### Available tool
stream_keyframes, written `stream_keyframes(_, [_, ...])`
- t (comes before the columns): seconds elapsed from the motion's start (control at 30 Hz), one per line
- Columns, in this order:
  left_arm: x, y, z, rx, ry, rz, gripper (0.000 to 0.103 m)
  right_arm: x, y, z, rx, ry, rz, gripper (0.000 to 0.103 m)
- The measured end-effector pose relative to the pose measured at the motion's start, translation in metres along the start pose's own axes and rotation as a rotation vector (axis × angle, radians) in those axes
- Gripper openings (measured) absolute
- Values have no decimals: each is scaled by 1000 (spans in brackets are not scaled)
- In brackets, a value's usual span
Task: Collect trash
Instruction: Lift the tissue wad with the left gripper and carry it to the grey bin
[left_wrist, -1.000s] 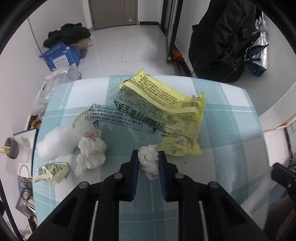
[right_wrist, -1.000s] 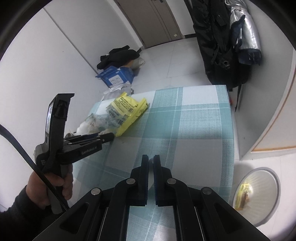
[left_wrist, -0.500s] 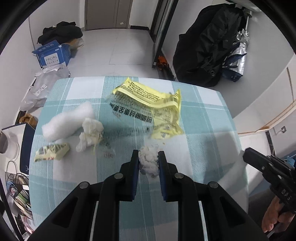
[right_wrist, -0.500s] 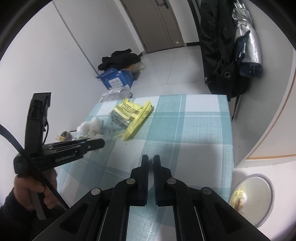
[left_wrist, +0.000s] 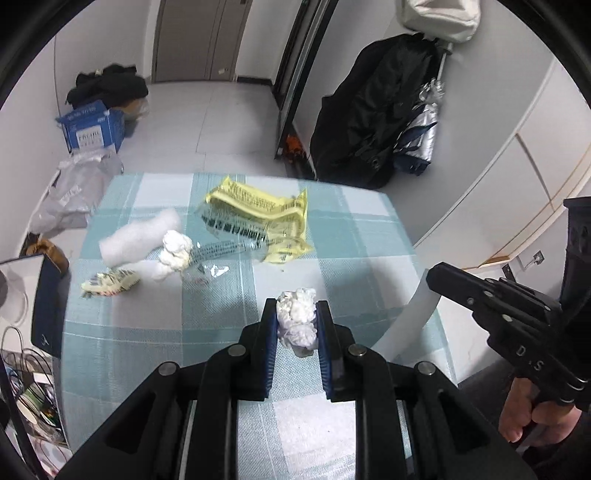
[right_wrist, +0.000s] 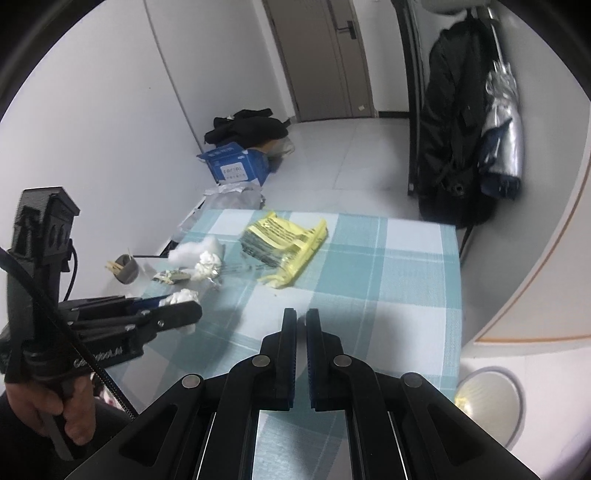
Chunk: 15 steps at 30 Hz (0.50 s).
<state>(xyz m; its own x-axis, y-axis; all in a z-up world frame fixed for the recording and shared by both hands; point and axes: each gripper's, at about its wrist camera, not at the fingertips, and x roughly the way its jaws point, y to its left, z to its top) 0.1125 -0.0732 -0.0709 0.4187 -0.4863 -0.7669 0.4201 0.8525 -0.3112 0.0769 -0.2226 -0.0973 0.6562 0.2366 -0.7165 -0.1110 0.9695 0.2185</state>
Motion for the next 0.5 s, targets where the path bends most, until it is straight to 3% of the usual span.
stream_keyframes(0.27, [-29, 5, -3, -49, -86, -35, 15, -29, 8, -7, -19, -28, -47, 4])
stream_keyframes(0.5, [-54, -5, -4, -31, -157, -108, 15, -68, 5, -4, -11, -94, -62, 4])
